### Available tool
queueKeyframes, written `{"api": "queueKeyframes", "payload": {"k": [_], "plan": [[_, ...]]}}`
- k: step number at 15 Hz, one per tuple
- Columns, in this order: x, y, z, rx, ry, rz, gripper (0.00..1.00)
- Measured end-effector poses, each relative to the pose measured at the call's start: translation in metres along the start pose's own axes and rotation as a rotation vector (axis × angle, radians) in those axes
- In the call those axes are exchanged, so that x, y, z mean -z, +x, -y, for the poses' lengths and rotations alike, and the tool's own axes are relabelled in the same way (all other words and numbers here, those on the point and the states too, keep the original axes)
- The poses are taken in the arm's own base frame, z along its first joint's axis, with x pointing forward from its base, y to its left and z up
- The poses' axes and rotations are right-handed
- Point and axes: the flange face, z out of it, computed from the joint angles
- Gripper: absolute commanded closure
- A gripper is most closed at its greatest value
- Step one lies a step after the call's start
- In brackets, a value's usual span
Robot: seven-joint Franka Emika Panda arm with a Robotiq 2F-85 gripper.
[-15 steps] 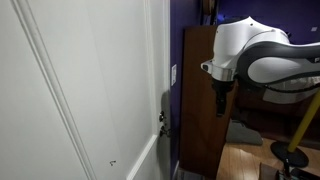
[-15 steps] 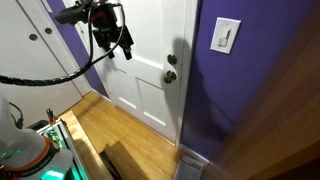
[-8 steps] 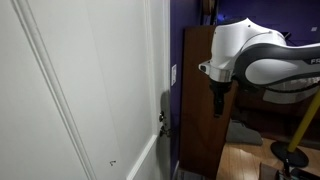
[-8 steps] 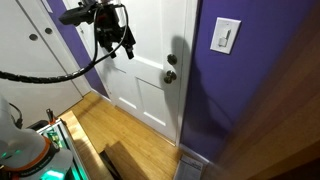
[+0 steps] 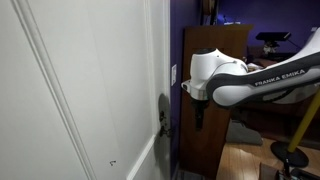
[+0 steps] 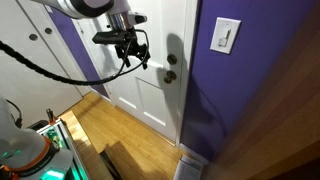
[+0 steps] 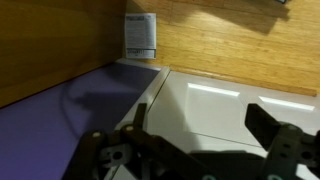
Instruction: Turn the door knob to the right
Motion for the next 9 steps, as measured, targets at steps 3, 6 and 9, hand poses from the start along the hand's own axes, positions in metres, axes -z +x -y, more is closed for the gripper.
{"api": "queueKeyframes", "payload": {"k": [3,6,9], "plan": [[-0.039,0.016,-0.004,-0.033,0.050,-0.024,0.00],[-0.079,0.027,-0.013,-0.090,0.082,-0.089,0.00],[-0.088,0.032,-0.014,-0.090,0.083,-0.088,0.00]]}}
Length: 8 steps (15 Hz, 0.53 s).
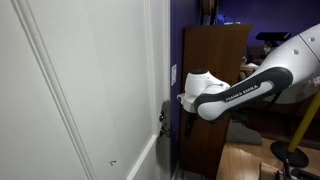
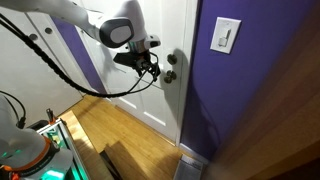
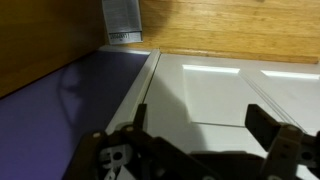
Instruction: Turn the door knob to the right
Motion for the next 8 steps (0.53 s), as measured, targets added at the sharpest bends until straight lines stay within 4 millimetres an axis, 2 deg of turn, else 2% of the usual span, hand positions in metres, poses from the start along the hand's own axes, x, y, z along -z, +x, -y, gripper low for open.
{"api": "queueKeyframes", "payload": {"k": [3,8], "plan": [[0.0078,0.0013,0.0014,0.003,-0.004,-0.014,0.00],[0.0057,0.0065,0.0002,-0.014,-0.006,-0.019,0.00]]}}
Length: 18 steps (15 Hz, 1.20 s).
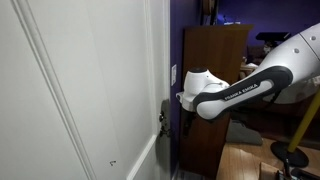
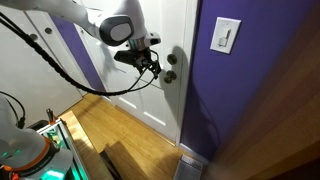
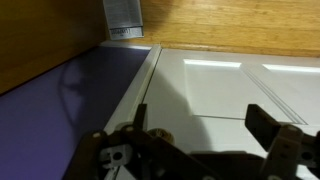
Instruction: Turn the door knob to the right
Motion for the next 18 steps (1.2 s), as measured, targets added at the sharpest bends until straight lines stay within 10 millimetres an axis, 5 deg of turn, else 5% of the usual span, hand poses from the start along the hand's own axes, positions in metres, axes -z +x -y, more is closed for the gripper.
{"api": "queueKeyframes", "payload": {"k": [5,8,11,15,18], "plan": [[-0.029,0.018,-0.004,-0.036,-0.002,-0.037,0.00],[-0.051,0.026,-0.009,-0.048,-0.005,-0.076,0.27],[-0.070,0.031,-0.015,-0.059,-0.001,-0.110,0.33],[-0.086,0.038,-0.021,-0.061,0.001,-0.159,0.56],[-0.093,0.042,-0.025,-0.056,-0.007,-0.187,0.55]]}}
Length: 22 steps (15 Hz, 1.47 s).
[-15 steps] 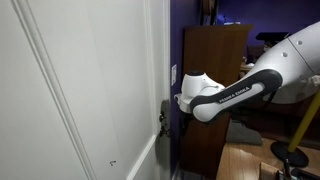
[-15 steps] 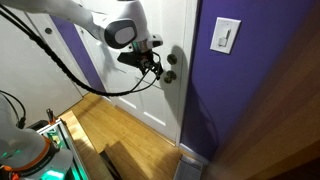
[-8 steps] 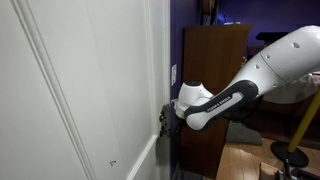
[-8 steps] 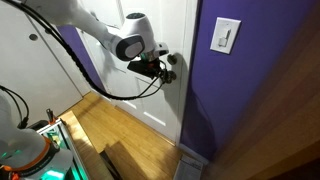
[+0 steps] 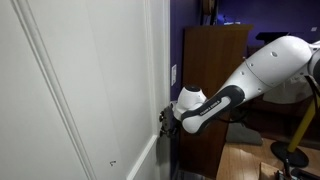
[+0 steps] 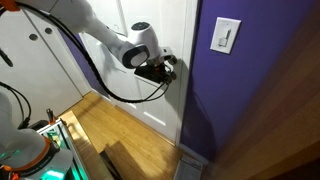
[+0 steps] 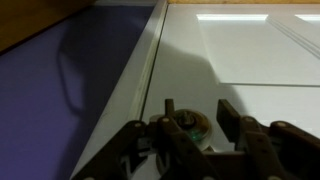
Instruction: Turn the door knob to the right
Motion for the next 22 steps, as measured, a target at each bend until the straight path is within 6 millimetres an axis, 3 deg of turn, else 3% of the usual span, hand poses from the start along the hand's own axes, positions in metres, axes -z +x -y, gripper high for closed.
{"api": "queueKeyframes", "payload": {"k": [4,10,12,22], "plan": [[-0.006,0.002,-0.004,0.016,-0.001,-0.009,0.56],[-0.007,0.000,-0.008,0.074,0.005,-0.010,0.77],[-0.007,0.000,-0.011,0.090,0.008,-0.013,0.74],[-0.007,-0.004,-0.019,0.138,0.055,-0.036,0.99]]}}
